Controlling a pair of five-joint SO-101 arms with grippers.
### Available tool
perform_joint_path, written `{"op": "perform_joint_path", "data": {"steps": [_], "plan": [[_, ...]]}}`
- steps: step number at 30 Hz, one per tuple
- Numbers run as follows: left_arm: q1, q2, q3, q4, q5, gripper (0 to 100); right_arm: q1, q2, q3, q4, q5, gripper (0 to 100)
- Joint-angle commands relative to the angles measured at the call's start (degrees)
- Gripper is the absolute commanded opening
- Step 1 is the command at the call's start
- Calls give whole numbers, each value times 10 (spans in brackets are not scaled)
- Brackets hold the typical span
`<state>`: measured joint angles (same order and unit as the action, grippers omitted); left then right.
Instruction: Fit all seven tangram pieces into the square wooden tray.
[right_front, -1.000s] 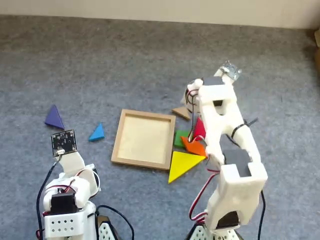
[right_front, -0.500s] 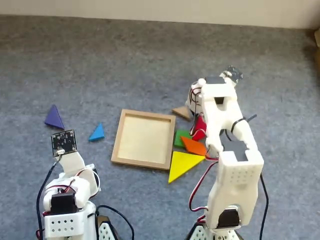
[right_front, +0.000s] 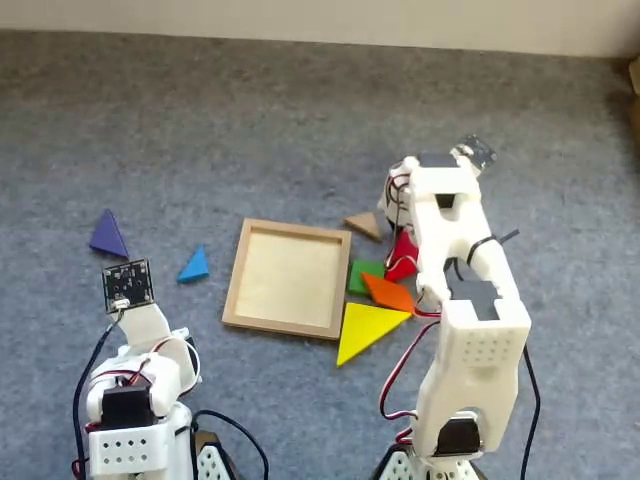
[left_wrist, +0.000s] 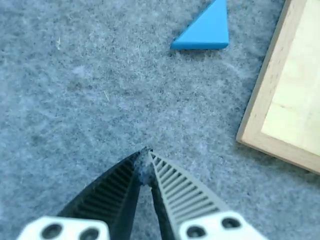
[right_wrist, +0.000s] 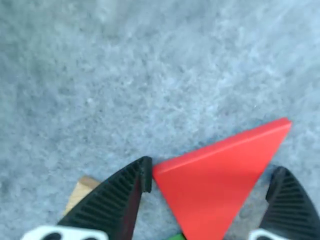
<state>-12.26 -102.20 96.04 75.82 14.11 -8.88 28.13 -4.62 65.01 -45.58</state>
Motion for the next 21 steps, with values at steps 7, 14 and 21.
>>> {"op": "perform_joint_path", "data": {"steps": [7, 14, 21], "plan": [[7, -24, 11, 2, 4, 6, 8, -11, -28, 7, -11, 354], [7, -24, 11, 2, 4, 6, 7, -11, -28, 8, -11, 353], [7, -24, 11, 2, 4, 6, 8, -11, -27, 9, -10, 223]]}}
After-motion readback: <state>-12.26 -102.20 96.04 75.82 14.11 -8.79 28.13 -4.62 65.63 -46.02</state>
